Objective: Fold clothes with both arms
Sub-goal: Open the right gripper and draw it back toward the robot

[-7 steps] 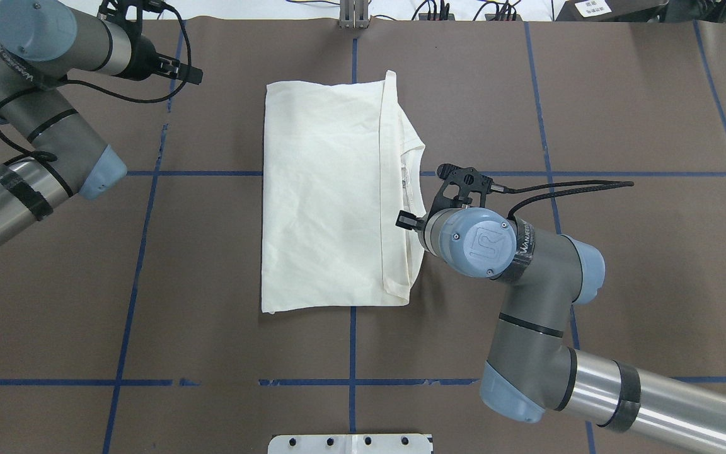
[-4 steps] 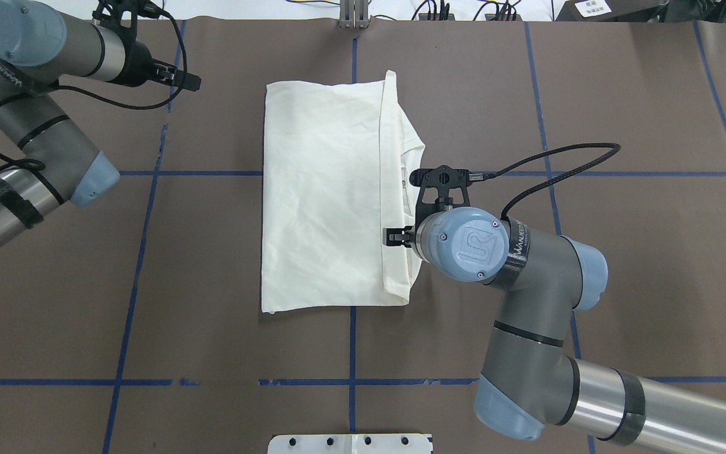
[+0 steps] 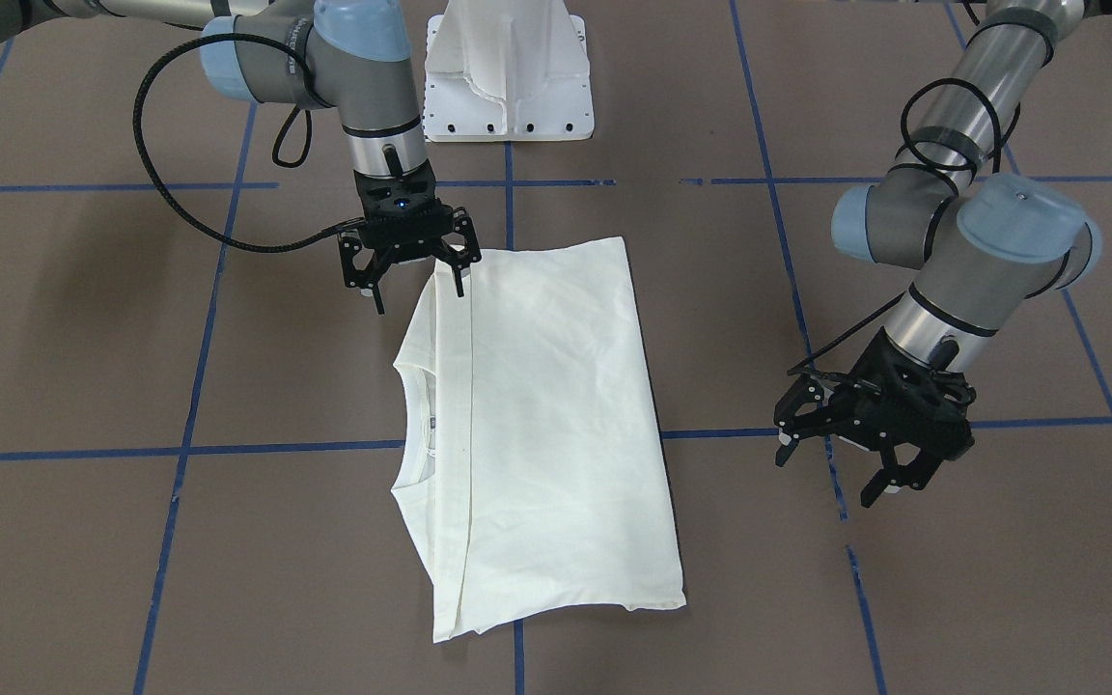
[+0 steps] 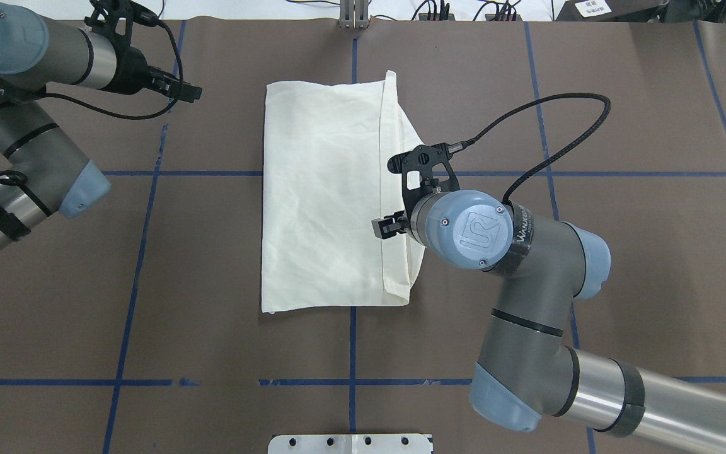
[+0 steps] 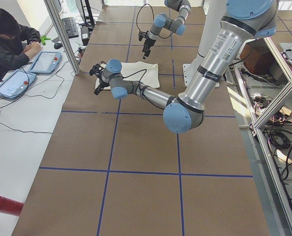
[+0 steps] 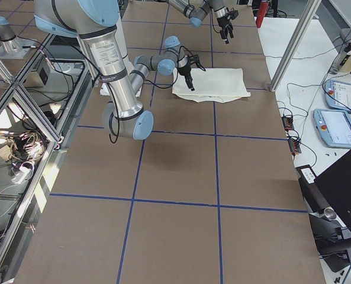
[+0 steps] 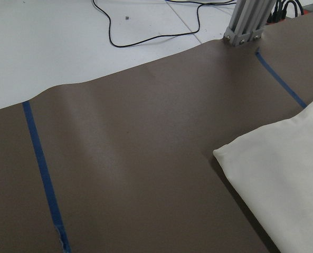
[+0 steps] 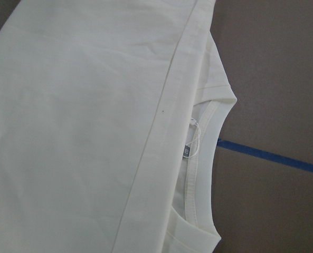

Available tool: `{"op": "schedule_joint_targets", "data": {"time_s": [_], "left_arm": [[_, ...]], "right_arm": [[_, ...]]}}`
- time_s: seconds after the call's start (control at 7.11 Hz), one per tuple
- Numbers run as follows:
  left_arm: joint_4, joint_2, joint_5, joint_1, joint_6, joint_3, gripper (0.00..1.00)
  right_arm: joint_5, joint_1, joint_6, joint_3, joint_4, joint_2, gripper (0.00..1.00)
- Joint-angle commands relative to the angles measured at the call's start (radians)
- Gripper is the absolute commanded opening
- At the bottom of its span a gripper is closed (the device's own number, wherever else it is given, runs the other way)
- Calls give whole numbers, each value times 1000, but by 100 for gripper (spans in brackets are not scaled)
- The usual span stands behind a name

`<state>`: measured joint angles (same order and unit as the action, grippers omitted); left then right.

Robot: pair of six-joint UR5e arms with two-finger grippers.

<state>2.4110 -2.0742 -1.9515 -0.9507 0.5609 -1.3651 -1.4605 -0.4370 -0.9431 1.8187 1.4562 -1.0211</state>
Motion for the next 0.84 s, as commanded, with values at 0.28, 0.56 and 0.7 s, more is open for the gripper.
{"op": "schedule_joint_targets", "data": {"time_s": [0.28, 0.56, 0.7], "left_arm": [[-3, 88, -3, 3, -119, -60, 100], [-3, 88, -3, 3, -116, -60, 100], [0, 88, -3, 3, -113, -60, 100]], "right_arm": [[31, 113, 326, -9, 214, 64, 100], [83, 178, 345, -21, 217, 67, 87], [88, 188, 343, -42, 214, 67, 82]]}}
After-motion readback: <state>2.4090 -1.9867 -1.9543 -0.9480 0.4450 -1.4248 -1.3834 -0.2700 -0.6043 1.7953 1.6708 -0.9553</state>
